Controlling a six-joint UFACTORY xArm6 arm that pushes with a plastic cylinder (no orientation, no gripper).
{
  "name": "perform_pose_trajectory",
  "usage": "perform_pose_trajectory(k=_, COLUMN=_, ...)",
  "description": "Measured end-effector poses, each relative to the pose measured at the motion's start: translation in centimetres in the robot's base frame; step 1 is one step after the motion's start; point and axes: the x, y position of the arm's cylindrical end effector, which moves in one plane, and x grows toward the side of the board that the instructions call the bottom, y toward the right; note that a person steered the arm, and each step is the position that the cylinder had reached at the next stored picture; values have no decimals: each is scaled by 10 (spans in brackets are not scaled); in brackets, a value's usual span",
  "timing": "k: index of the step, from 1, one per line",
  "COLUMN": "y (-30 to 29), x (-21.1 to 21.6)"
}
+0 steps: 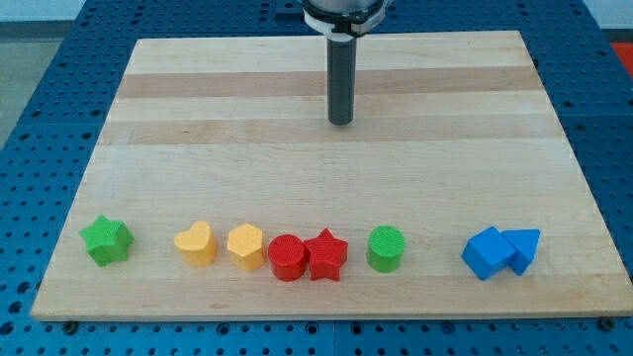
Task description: Place your arm above the heart
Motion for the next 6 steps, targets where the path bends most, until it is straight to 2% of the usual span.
perform_pose_trajectory(k=2, y=0, x=4)
perform_pose_trajectory(k=3, y=-1, x=38)
perform_pose_trajectory(k=5, y=-7, x=54)
perform_pose_trajectory(k=6, y=-62, x=56)
